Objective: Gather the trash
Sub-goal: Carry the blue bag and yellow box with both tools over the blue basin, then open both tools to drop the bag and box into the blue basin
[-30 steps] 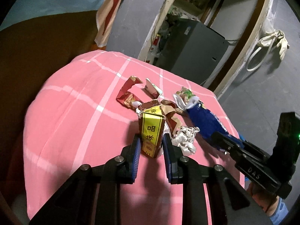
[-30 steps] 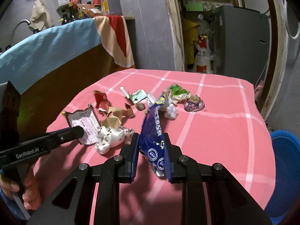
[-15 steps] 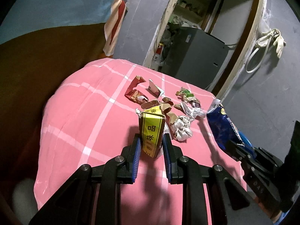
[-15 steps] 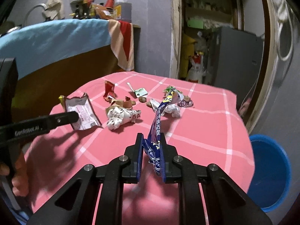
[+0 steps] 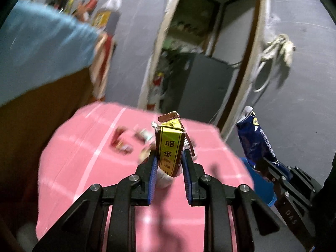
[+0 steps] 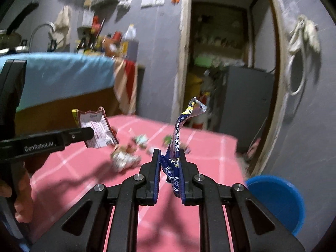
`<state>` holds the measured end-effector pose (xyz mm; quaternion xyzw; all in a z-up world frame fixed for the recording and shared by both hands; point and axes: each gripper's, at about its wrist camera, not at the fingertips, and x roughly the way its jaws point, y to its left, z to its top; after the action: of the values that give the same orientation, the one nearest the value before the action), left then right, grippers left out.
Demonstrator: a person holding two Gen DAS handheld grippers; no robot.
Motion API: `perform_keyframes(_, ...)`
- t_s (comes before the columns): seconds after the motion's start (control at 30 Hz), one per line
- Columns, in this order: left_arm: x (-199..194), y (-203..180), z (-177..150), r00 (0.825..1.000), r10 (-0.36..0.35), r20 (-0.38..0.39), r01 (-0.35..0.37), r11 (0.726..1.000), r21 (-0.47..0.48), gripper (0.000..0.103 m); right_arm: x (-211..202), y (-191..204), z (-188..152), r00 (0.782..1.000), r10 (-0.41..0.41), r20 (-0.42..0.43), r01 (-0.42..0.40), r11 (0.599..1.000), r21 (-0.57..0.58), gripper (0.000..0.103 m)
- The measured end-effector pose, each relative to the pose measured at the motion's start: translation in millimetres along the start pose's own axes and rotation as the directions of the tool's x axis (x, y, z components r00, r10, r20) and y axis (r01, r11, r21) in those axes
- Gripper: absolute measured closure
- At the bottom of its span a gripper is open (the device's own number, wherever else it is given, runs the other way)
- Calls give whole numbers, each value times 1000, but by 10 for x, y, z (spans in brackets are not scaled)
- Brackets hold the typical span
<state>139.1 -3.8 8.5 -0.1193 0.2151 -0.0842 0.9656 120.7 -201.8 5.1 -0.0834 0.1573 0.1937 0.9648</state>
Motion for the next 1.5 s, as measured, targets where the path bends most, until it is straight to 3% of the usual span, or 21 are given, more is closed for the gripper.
perform_keyframes(0.13,20,-345,150,993,-78,91,73,996,55,84,-198,-167,143,993,-71,99,71,997,4,90)
perform_keyframes(0.33,167,-901,321,960,-208,186,192,976,99,84,-506,-562,295,952,-208,225,208,978,22,90)
perform_keyframes(0.6,476,-1614,377,916,-343,207,313,935,168,83,-725,-1123,289,903,-344,258,350,936,23,90)
perform_keyframes(0.73,724,-1925,259,915,-380,133,354,917,182,83,-717,-1379,153,900,-383,210,381,923,50,90)
perform_keyframes(1.03,1327,-2230,-9,930,-356,-92,367,915,166,83,-533,-1843,-295,928,-371,29,361,916,178,90)
perform_keyframes(1.2,1670,-2275,-196,915,-344,-211,376,917,133,83,-343,-2012,-483,940,-333,-76,342,912,228,89)
perform_keyframes(1.5,2143,-2210,-433,881,-305,-362,357,930,85,82,-126,-2241,-724,936,-299,-188,344,892,295,89)
